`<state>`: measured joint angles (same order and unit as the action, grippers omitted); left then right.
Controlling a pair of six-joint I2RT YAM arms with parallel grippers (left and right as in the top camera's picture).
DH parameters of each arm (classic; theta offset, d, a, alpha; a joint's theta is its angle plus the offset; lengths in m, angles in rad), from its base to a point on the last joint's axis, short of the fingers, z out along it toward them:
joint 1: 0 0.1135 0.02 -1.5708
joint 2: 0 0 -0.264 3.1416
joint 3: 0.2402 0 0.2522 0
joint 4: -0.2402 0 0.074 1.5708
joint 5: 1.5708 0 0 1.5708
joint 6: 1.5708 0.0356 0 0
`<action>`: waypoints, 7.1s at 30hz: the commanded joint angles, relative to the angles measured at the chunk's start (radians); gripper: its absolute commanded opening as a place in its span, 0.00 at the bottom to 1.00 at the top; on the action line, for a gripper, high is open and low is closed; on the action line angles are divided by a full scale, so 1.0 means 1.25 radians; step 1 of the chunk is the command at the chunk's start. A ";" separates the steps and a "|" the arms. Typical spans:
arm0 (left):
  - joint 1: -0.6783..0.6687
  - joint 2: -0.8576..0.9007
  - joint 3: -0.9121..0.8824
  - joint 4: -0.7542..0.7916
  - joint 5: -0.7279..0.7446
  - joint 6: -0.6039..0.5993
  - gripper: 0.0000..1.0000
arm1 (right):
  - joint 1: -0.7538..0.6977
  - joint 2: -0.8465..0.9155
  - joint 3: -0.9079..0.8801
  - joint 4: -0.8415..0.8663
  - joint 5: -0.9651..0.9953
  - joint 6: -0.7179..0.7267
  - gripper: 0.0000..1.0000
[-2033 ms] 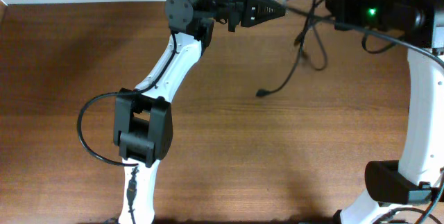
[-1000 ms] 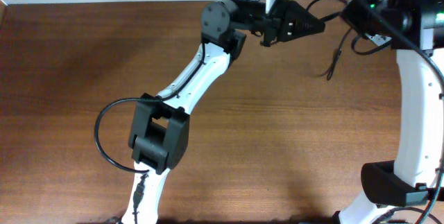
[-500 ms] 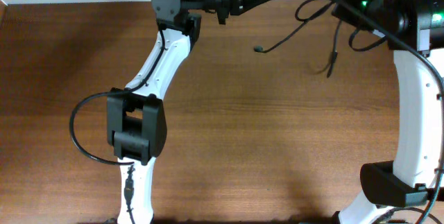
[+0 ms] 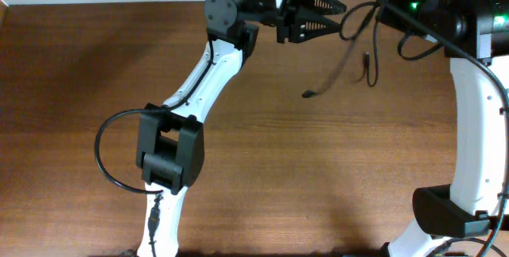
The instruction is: Untangle cables
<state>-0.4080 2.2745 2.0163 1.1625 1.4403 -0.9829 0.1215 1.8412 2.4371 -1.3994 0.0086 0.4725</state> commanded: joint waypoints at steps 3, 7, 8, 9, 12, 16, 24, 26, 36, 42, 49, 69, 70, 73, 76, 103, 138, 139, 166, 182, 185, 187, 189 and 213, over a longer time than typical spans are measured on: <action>0.027 -0.001 0.034 0.005 0.065 -0.004 0.52 | 0.006 -0.002 0.001 0.004 0.002 -0.014 0.04; 0.036 -0.001 0.040 0.005 0.068 -0.031 0.47 | 0.006 -0.002 0.001 0.013 0.002 -0.013 0.04; 0.035 -0.001 0.040 0.005 0.069 -0.030 0.43 | 0.006 -0.002 0.001 0.015 0.001 -0.013 0.04; 0.035 -0.001 0.040 0.005 0.068 -0.030 0.31 | 0.006 -0.002 0.001 0.015 0.001 -0.013 0.04; 0.026 -0.001 0.040 0.005 0.064 -0.029 0.24 | 0.007 -0.002 0.001 0.009 0.001 -0.013 0.04; 0.004 -0.001 0.040 0.005 0.062 -0.014 0.38 | 0.007 -0.002 0.001 0.007 0.001 -0.013 0.04; -0.004 0.000 0.040 0.002 0.057 -0.013 0.38 | 0.007 -0.002 0.001 0.003 0.002 -0.013 0.04; -0.005 -0.001 0.040 0.002 0.057 -0.013 0.39 | 0.007 -0.002 0.001 0.003 0.001 -0.013 0.04; -0.034 0.001 0.040 -0.076 0.057 0.056 0.03 | 0.007 -0.002 0.001 0.000 0.002 -0.013 0.04; -0.027 0.001 0.040 -0.142 0.035 0.099 0.00 | 0.007 -0.002 0.001 -0.007 0.001 -0.023 0.04; 0.024 0.001 0.040 -0.142 0.030 0.055 0.00 | 0.007 -0.003 0.002 0.020 0.002 -0.148 0.99; 0.115 0.001 0.040 -0.130 0.002 0.046 0.00 | -0.068 -0.005 0.003 0.257 -0.262 -0.066 0.99; 0.115 0.001 0.040 -0.130 0.002 0.047 0.00 | -0.068 -0.005 0.003 0.254 -0.275 -0.066 0.99; 0.115 0.001 0.040 -0.130 0.002 0.059 0.00 | -0.056 -0.008 0.003 0.244 -0.273 -0.075 0.99; 0.123 0.001 0.040 -0.132 -0.003 0.064 0.00 | -0.051 -0.020 0.003 0.200 -0.273 -0.050 0.99; 0.129 0.001 0.108 -0.081 -0.154 0.094 0.00 | 0.128 0.070 0.002 0.337 0.058 0.270 0.82; 0.127 0.001 0.197 -0.163 -0.136 0.133 0.00 | 0.157 0.077 0.002 0.376 0.017 0.270 0.30; 0.127 0.001 0.196 -0.163 -0.136 0.133 0.00 | 0.160 0.078 0.002 0.374 0.017 0.270 0.30; 0.124 0.001 0.196 -0.163 -0.131 0.133 0.00 | 0.174 0.117 0.002 0.376 -0.001 0.269 0.07; 0.217 0.001 0.196 -0.269 -0.120 0.166 0.00 | 0.169 0.046 0.003 0.393 0.010 0.169 0.04; 0.233 0.001 0.196 -0.273 -0.114 0.169 0.00 | 0.169 0.014 0.003 0.360 0.055 0.159 0.04; 0.244 0.001 0.196 -0.273 -0.115 0.172 0.00 | 0.169 -0.004 0.003 0.333 0.070 0.152 0.04; 0.268 0.001 0.196 -0.289 -0.117 0.172 0.00 | 0.169 -0.027 0.003 0.307 0.087 0.143 0.04; 0.253 -0.002 0.197 -0.015 -0.057 -0.140 0.00 | 0.170 0.063 0.002 0.235 0.124 -0.052 0.86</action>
<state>-0.0853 2.2761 2.2391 1.1278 1.3506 -1.0580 0.3344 1.9129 2.4363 -1.1072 0.1673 0.4561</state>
